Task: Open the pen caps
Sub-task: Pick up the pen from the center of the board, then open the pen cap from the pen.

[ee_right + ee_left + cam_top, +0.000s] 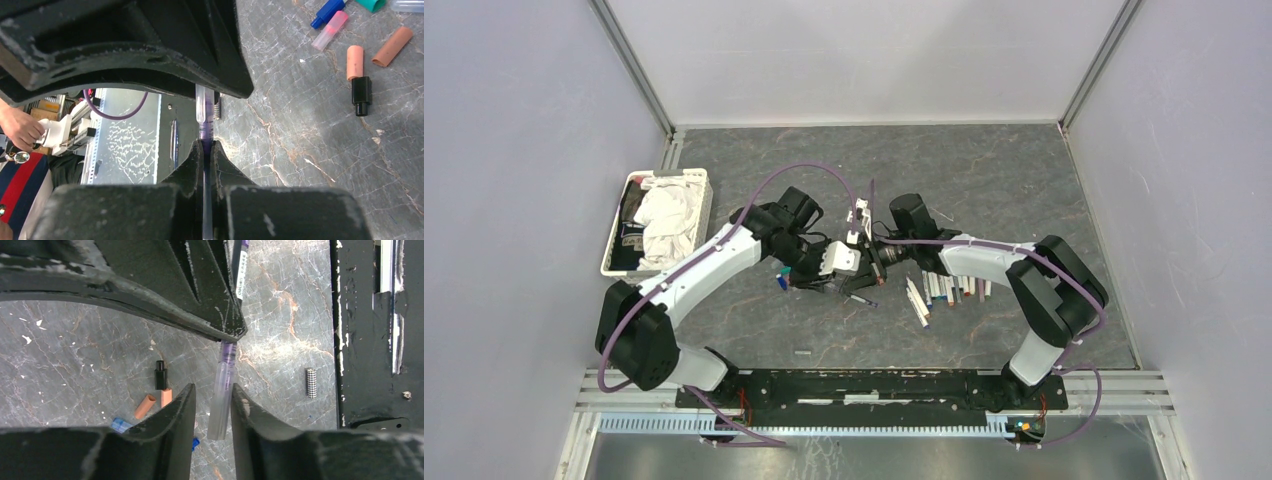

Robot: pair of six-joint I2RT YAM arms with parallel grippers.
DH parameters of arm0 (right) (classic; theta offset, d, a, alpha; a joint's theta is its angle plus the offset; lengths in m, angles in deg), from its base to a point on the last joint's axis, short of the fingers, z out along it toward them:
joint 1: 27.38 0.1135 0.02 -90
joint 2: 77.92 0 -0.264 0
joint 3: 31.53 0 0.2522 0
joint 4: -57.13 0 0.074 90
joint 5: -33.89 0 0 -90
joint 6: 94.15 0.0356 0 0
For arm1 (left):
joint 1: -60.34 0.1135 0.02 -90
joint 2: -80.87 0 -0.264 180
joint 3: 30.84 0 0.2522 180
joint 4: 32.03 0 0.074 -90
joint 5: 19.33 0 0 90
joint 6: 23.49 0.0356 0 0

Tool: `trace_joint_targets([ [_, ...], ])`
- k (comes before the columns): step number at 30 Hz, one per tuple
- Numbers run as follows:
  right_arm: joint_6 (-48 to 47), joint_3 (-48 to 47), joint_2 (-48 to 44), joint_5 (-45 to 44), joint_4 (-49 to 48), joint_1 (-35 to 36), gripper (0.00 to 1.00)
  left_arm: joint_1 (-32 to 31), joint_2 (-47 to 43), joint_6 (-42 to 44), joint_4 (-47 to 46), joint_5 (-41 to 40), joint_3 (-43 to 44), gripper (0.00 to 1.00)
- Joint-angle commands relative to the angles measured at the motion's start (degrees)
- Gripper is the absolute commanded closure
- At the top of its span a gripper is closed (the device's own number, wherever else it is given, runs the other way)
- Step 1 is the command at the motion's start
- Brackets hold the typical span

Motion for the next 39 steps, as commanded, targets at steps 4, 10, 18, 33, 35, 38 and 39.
trace_joint_targets([
  [4,1.2,-2.0,0.4,-0.3,-3.2,0.3,0.86,-0.4,1.3,-0.8,0.9,-0.3,0.8,0.87],
  [10,2.7,1.9,0.0,-0.1,-8.6,1.3,0.59,-0.3,1.5,-2.6,1.4,1.9,2.1,0.98],
  [18,-0.5,2.7,-0.4,1.5,-6.1,1.9,0.61,-0.2,1.0,-3.8,2.5,3.6,4.5,0.98],
  [33,3.1,-1.5,-0.9,3.4,-6.4,2.0,1.00,-0.2,-0.4,-3.5,2.7,4.9,4.8,0.47],
  [35,2.6,-2.2,-0.5,3.4,-5.1,1.9,1.00,-0.2,0.2,-2.6,3.6,4.4,5.0,0.52],
  [38,3.3,-2.9,0.3,3.6,-5.0,1.9,1.00,-0.5,0.6,-2.1,3.9,4.3,4.4,0.57],
  [39,3.5,-3.0,0.5,3.6,-5.0,1.9,1.00,-0.6,0.6,-2.0,3.6,4.2,4.1,0.60],
])
